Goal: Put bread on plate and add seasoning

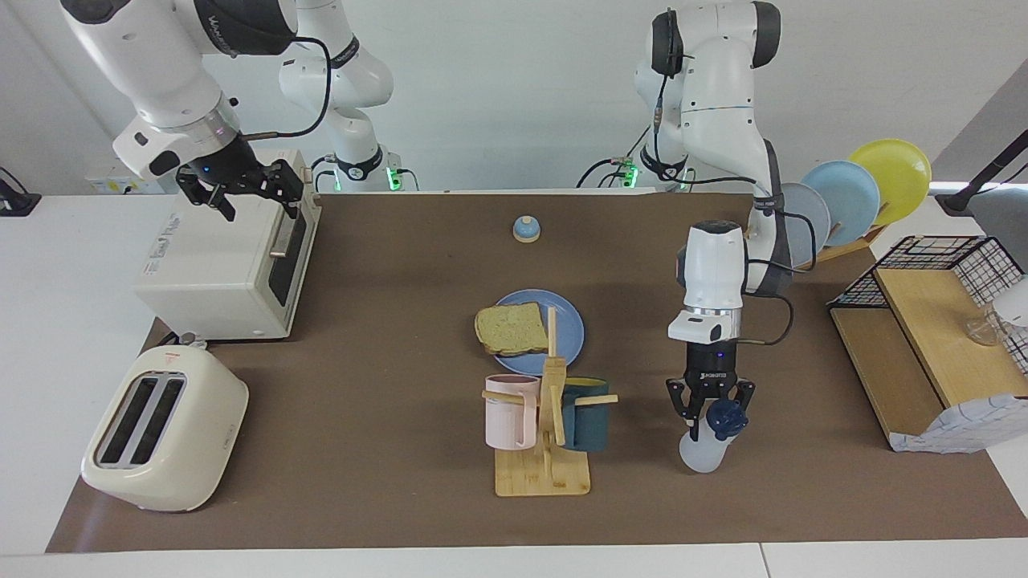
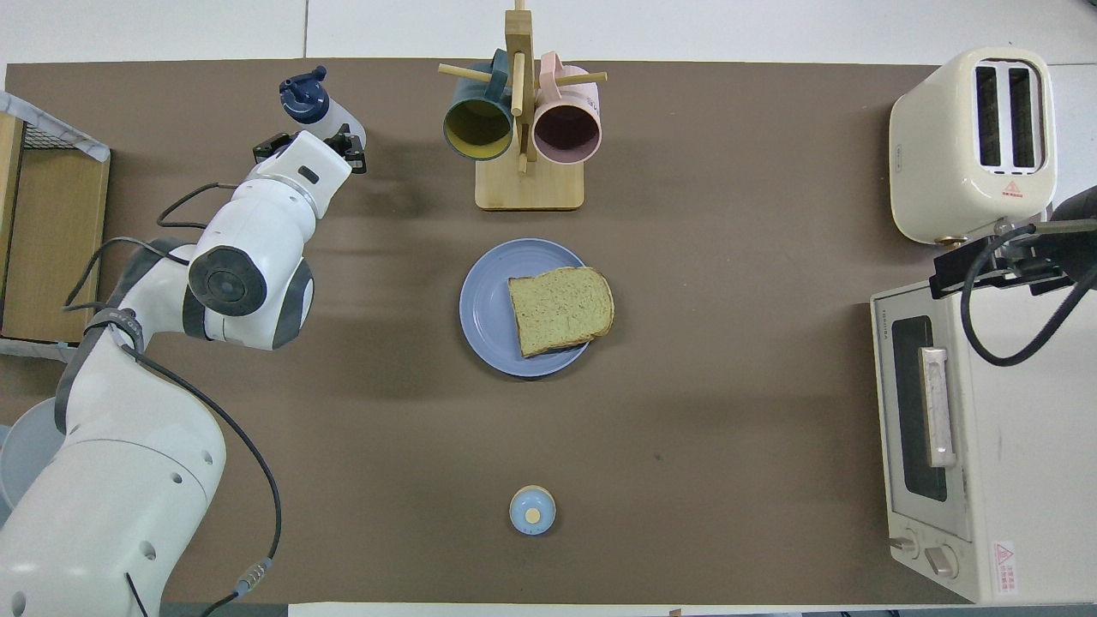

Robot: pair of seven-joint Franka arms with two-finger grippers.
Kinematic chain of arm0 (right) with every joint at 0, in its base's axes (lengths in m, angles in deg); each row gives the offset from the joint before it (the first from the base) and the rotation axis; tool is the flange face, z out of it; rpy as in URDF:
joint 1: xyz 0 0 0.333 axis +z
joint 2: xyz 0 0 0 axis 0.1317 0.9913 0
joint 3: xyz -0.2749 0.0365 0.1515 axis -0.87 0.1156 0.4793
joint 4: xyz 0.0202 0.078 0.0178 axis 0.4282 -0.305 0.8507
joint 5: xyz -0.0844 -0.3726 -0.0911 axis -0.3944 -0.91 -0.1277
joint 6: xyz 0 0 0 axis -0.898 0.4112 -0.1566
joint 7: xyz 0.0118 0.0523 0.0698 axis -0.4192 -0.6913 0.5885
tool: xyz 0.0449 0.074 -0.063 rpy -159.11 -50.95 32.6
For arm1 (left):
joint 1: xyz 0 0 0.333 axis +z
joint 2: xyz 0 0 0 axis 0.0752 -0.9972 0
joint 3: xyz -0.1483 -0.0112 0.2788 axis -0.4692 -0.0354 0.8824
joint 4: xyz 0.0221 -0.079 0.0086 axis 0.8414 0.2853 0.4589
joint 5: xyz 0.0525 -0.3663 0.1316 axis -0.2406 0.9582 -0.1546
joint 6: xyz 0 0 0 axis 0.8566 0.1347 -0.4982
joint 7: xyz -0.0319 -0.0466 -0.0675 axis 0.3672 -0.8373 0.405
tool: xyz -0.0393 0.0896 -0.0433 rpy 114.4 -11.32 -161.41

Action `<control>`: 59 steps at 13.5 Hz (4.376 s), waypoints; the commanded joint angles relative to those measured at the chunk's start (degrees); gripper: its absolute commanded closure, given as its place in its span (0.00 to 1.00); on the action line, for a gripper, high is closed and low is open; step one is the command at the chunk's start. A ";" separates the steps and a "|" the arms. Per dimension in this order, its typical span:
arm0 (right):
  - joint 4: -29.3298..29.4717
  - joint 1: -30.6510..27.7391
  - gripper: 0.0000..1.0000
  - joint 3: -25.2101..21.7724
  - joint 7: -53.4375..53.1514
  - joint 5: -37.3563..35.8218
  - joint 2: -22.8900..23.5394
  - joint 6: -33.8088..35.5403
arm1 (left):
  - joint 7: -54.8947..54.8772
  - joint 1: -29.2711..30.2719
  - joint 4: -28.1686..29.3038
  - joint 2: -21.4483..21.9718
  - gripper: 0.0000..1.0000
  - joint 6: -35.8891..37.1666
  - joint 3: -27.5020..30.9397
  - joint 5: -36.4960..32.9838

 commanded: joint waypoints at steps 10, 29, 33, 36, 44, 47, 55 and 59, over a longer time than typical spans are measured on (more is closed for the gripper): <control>-1.92 -0.38 0.00 0.25 1.57 0.43 -1.64 0.38 | -0.42 0.60 0.25 -1.81 0.00 -1.94 -1.05 0.41; -2.10 -0.55 0.00 0.16 1.48 2.62 -1.73 1.26 | 0.37 -8.08 16.86 15.22 0.00 8.30 -1.05 0.68; -2.01 -0.55 0.00 0.16 1.48 2.62 -1.73 1.35 | 4.50 -9.24 14.32 18.22 0.00 17.98 -1.48 0.85; -2.01 -0.55 0.00 0.16 1.48 2.71 -1.73 1.35 | 4.77 -8.98 6.69 20.77 0.00 37.11 -1.75 3.38; -1.75 -0.38 0.00 0.25 1.66 1.66 -1.64 0.74 | 0.05 -4.25 -10.62 25.95 0.00 74.91 -1.40 7.44; -1.74 -0.38 0.00 0.33 1.57 0.26 -1.64 -1.10 | -12.15 2.96 -17.23 27.71 0.00 88.64 -0.88 7.71; -2.10 -0.38 0.00 0.33 1.57 -0.98 -1.64 -1.20 | -27.05 13.52 -17.77 31.50 0.00 95.97 -0.96 4.72; -2.10 -0.47 0.00 0.33 1.66 -0.80 -1.73 -0.93 | -24.77 26.12 -18.03 31.41 0.00 95.71 -13.89 4.81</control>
